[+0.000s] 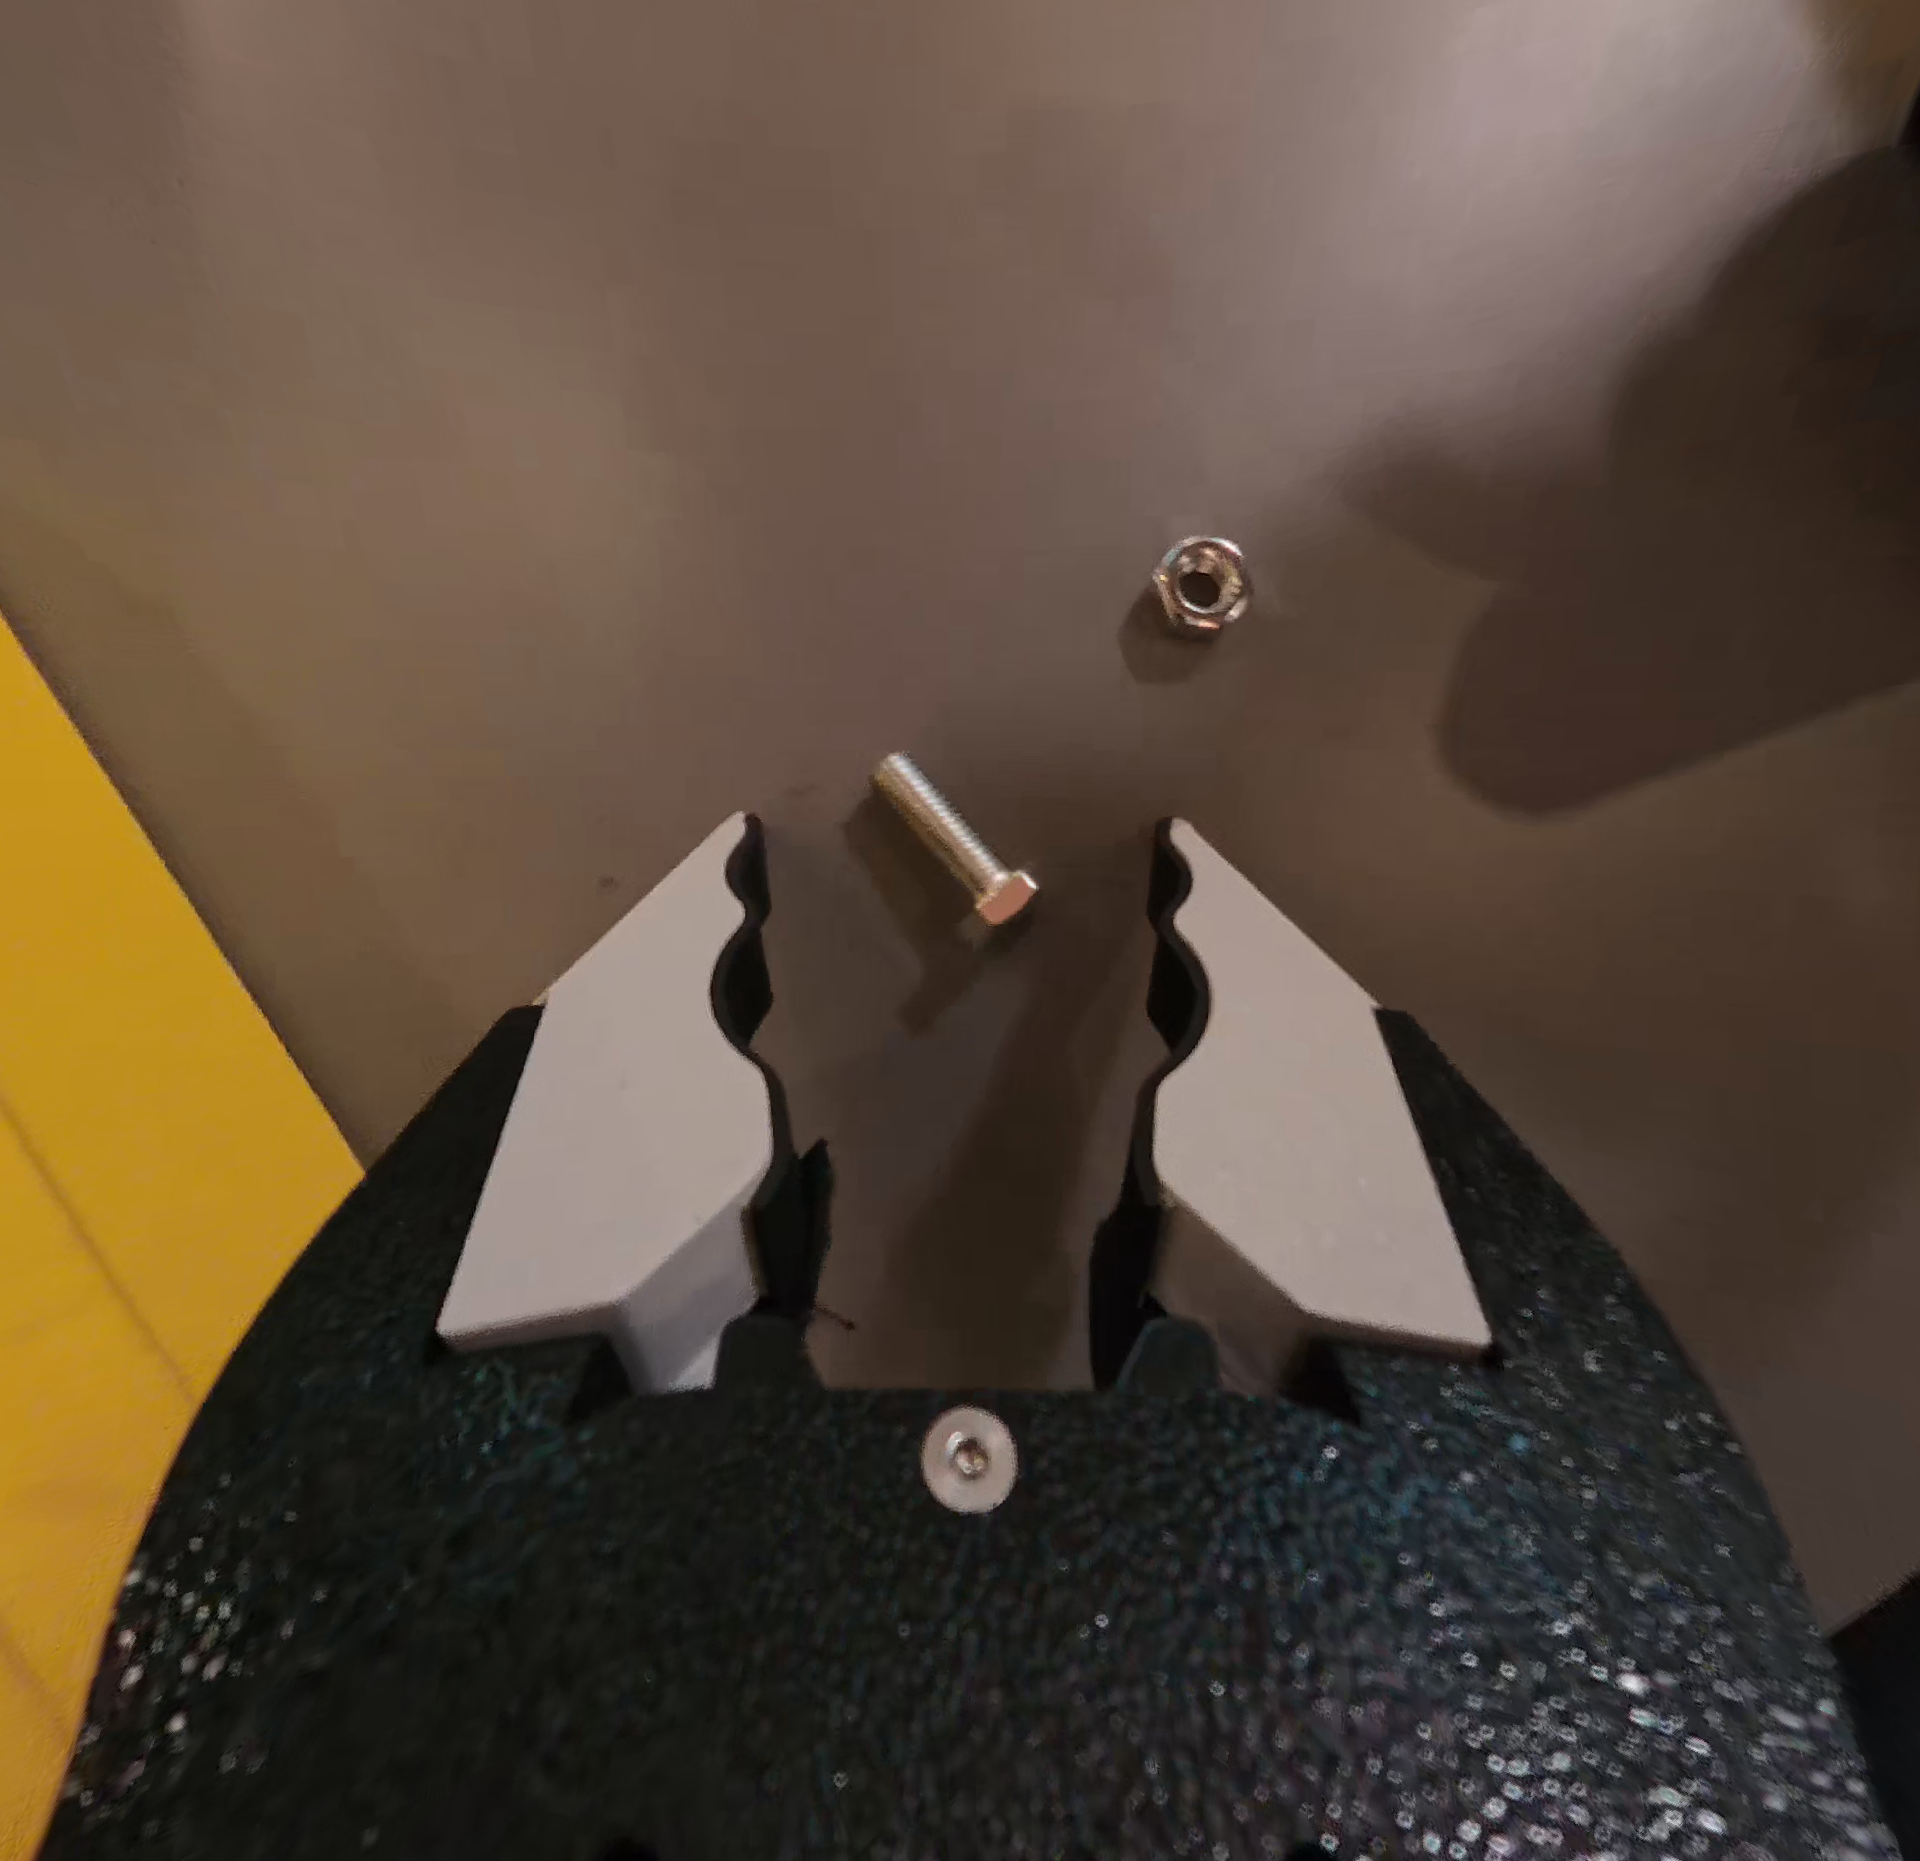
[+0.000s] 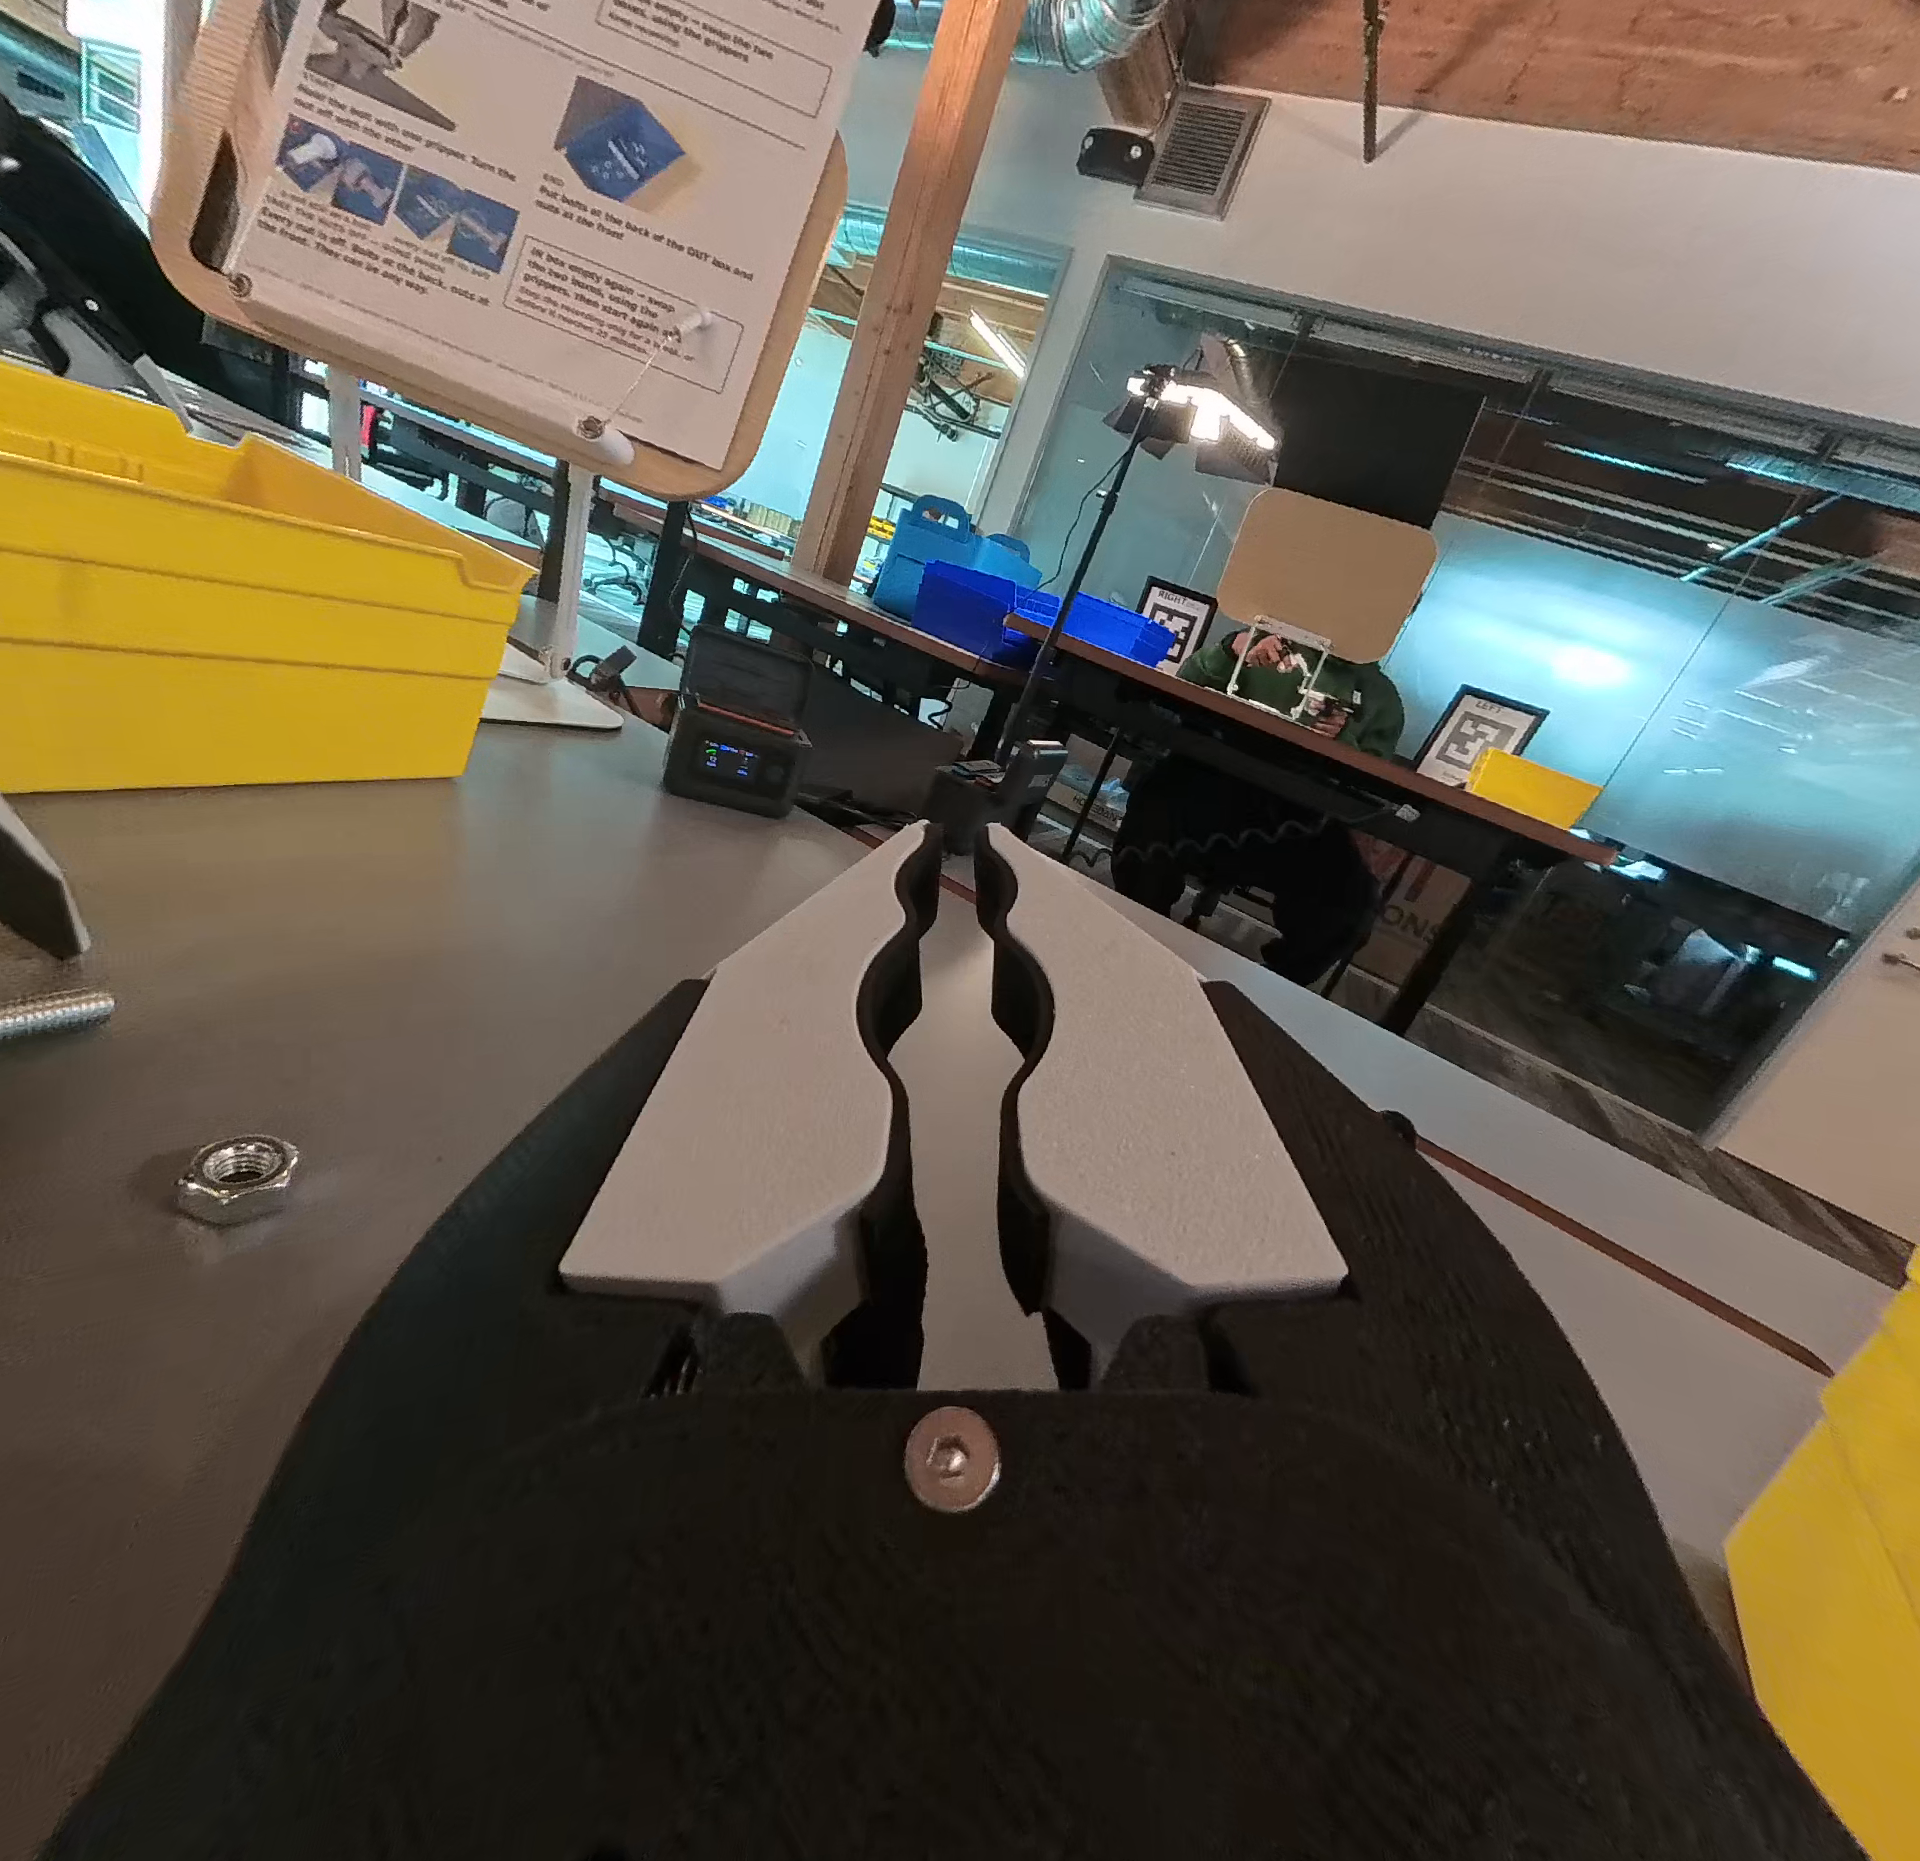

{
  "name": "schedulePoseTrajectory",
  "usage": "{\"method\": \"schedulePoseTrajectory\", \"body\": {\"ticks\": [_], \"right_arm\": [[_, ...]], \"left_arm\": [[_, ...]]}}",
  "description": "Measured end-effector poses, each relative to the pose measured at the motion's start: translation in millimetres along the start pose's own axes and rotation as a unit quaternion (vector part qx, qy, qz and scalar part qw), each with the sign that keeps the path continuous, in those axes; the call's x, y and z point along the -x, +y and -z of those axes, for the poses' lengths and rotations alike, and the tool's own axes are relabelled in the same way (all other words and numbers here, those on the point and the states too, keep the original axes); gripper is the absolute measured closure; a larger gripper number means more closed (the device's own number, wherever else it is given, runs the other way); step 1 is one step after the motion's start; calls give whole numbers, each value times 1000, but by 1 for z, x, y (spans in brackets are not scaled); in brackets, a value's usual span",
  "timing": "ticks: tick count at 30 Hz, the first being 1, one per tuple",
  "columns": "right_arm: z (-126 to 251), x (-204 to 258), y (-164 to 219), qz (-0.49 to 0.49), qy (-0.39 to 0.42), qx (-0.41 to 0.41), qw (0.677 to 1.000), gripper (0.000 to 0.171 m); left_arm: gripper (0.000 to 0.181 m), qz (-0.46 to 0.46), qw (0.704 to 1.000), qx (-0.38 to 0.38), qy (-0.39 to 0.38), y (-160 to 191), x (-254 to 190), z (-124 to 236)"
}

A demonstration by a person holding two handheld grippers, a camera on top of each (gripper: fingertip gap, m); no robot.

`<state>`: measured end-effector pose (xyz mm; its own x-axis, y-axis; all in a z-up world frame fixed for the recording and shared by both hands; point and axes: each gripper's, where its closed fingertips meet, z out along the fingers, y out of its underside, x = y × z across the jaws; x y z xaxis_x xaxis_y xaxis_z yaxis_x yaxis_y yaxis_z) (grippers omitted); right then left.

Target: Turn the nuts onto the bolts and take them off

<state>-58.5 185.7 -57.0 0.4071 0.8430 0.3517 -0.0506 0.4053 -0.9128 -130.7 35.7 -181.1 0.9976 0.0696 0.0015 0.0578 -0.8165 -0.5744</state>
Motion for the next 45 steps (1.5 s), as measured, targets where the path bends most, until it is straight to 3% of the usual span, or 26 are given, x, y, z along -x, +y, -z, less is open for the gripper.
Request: {"method": "schedulePoseTrajectory", "body": {"ticks": [11, 16, 19, 21, 23, 27, 30, 33, 34, 35, 38, 40, 42, 45], "right_arm": [[0, 4, -2, -4, -15, -2, 1000, 166], [2, 33, -2, -60, -122, 15, 991, 158], [8, 65, -2, -166, -246, 58, 953, 150], [17, 87, -11, -276, -333, 77, 898, 135], [23, 97, -19, -358, -379, 87, 849, 124], [30, 103, -31, -414, -421, 80, 803, 130], [36, 107, -41, -411, -446, 62, 792, 139], [42, 112, -45, -366, -457, 48, 810, 147], [44, 115, -44, -347, -461, 49, 815, 162], [45, 117, -44, -328, -462, 46, 823, 163], [53, 119, -46, -290, -484, 46, 825, 163], [58, 118, -46, -278, -495, 46, 822, 163], [63, 117, -47, -271, -508, 42, 816, 163], [71, 118, -50, -268, -532, 38, 802, 164]], "left_arm": [[148, 13, 1000, -23, -12, 7, 4, 7], [167, -21, 998, -59, -13, -2, 2, 9], [173, -79, 972, -220, 9, -42, -17, 31], [174, -123, 939, -318, 40, -62, -38, 51], [174, -152, 912, -378, 48, -71, -51, 63], [174, -158, 887, -427, 71, -74, -66, 70], [174, -158, 886, -427, 83, -74, -70, 68], [174, -167, 884, -426, 96, -73, -77, 67], [174, -171, 881, -428, 103, -72, -80, 67], [174, -170, 881, -427, 107, -71, -81, 67], [173, -136, 876, -423, 186, -67, -90, 70], [141, -112, 874, -392, 264, -61, -101, 71], [129, -111, 883, -357, 286, -55, -104, 63], [145, -133, 881, -353, 285, -51, -108, 62]]}}
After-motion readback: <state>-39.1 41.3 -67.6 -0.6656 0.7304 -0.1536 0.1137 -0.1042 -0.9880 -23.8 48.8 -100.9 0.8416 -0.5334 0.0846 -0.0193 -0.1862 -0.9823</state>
